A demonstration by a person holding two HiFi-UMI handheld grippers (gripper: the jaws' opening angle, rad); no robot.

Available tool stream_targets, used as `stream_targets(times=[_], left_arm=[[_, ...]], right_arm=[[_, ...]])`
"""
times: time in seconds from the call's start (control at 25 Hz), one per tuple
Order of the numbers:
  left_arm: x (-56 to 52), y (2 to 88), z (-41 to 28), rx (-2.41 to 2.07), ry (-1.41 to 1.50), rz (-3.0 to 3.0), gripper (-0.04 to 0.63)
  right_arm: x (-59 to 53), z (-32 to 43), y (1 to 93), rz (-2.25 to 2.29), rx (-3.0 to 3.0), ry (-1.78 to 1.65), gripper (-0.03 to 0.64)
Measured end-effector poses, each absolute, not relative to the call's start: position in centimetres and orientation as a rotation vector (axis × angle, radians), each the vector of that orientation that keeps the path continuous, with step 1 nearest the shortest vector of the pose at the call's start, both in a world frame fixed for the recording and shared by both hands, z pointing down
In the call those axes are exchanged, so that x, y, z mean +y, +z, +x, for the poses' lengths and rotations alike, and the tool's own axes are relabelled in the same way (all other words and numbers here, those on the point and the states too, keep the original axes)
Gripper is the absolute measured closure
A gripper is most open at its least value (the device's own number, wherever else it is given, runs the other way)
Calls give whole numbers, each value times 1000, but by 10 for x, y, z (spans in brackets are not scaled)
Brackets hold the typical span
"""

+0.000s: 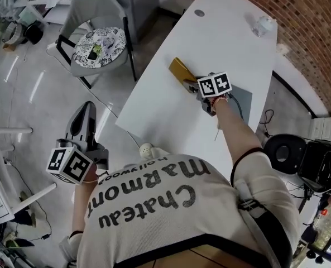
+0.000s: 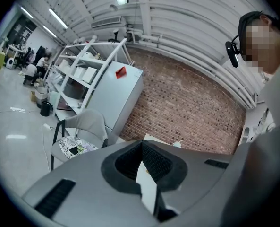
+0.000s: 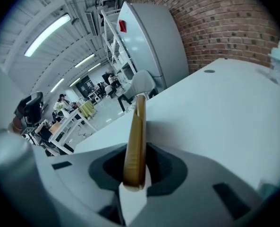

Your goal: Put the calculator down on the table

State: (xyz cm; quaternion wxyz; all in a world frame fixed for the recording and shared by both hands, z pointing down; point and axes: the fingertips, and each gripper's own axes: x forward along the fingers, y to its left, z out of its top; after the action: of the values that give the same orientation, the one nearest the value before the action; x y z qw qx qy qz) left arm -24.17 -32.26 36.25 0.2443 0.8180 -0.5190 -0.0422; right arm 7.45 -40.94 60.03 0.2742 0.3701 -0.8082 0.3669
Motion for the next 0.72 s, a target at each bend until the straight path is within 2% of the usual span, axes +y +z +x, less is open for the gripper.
stream_targets(times=[0.36, 0.72], left_arm=[[-319, 362, -251, -1446, -121, 2182, 594], [-321, 364, -246, -1446, -135, 2165, 594]], right_arm=[[-418, 81, 605, 920, -2204, 1000, 523], [-438, 97, 609, 1018, -2182, 1046, 483]])
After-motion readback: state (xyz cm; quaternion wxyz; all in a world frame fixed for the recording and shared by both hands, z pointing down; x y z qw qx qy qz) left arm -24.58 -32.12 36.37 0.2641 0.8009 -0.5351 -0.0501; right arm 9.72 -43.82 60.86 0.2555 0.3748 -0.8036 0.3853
